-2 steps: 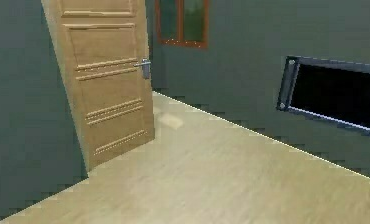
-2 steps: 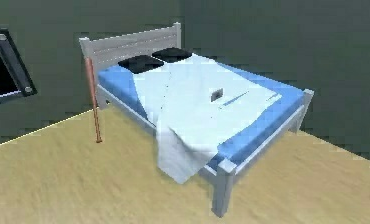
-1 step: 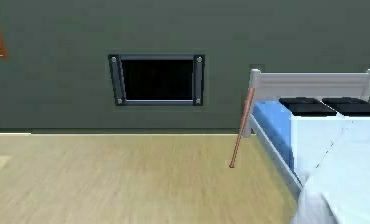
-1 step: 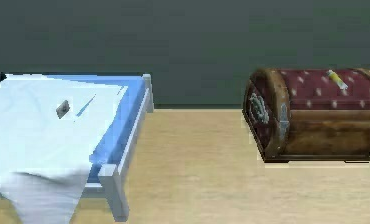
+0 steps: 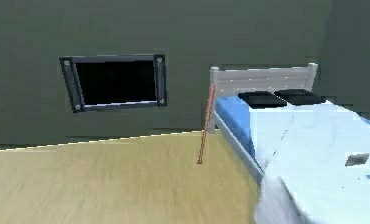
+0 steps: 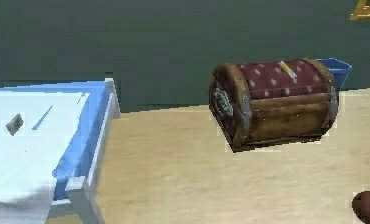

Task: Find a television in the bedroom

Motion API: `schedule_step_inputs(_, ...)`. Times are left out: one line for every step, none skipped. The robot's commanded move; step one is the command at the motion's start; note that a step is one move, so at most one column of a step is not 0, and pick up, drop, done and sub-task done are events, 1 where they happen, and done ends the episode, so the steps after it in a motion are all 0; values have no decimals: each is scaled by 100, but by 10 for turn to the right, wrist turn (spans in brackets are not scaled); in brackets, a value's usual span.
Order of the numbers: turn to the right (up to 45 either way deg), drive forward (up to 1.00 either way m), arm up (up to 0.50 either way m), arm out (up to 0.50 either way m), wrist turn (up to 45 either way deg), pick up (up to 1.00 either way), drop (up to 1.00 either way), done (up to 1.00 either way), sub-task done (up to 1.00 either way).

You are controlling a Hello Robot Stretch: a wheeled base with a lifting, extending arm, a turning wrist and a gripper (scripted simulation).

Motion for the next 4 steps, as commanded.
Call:
schedule_step_inputs(0, 55, 0, 0, 0, 0, 0, 0, 0)
schedule_step_inputs(-120, 0, 0, 0, 0, 0, 0, 0, 0)
schedule_step_inputs(0, 80, 0, 0, 0, 0, 0, 0, 0)
schedule_step_inputs(-180, 0, 0, 0, 0, 0, 0, 0, 0)
